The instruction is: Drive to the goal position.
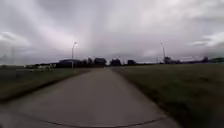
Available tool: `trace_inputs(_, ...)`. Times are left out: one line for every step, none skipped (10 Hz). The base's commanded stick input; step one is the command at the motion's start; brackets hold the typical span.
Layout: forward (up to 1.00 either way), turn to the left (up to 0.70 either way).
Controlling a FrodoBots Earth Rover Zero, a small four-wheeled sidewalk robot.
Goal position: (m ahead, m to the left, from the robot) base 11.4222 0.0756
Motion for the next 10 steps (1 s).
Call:
trace_inputs(0.7, 0.0)
trace_inputs(0.7, 0.0)
trace_inputs(0.7, 0.0)
trace_inputs(0.7, 0.0)
trace_inputs(0.7, 0.0)
trace_inputs(0.7, 0.0)
trace_inputs(0.7, 0.0)
trace_inputs(0.7, 0.0)
trace_inputs(0.7, 0.0)
trace_inputs(0.7, 0.0)
